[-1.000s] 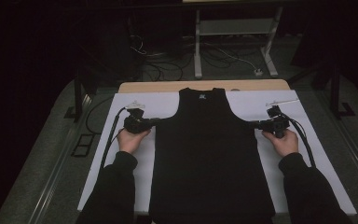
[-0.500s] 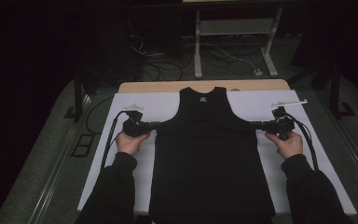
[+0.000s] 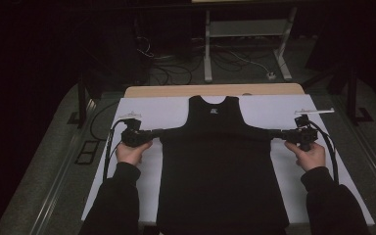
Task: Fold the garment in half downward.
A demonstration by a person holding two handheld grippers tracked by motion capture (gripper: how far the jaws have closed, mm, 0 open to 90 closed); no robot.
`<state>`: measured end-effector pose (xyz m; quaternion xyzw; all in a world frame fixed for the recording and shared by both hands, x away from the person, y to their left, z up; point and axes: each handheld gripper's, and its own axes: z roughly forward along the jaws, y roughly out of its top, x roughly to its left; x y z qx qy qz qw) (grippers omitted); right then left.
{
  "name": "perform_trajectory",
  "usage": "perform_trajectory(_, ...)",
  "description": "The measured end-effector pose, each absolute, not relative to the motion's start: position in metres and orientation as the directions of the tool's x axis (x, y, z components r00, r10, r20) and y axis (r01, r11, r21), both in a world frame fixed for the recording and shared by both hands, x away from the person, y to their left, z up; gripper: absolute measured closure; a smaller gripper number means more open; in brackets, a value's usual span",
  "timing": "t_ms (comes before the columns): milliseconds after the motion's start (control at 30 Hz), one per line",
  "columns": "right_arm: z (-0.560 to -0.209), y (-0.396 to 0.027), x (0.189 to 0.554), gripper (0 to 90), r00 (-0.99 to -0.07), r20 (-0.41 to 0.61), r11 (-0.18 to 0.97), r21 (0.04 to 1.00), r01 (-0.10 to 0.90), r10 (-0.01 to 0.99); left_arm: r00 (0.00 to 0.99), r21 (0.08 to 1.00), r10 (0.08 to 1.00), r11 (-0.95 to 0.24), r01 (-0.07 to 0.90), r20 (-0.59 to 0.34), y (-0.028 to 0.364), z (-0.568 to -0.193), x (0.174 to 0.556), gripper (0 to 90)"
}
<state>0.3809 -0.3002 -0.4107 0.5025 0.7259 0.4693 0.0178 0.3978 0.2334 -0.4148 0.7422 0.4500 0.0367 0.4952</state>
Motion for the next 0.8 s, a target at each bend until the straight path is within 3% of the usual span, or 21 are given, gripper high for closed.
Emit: perform_trajectory(800,-0.412,-0.301,0.349,83.3,-0.489,0.439,0.074,0.683,0.727,0.753,0.574,0.729,0.688,-0.094,0.678,-0.444,0.236,-0.417,0.359,86.2)
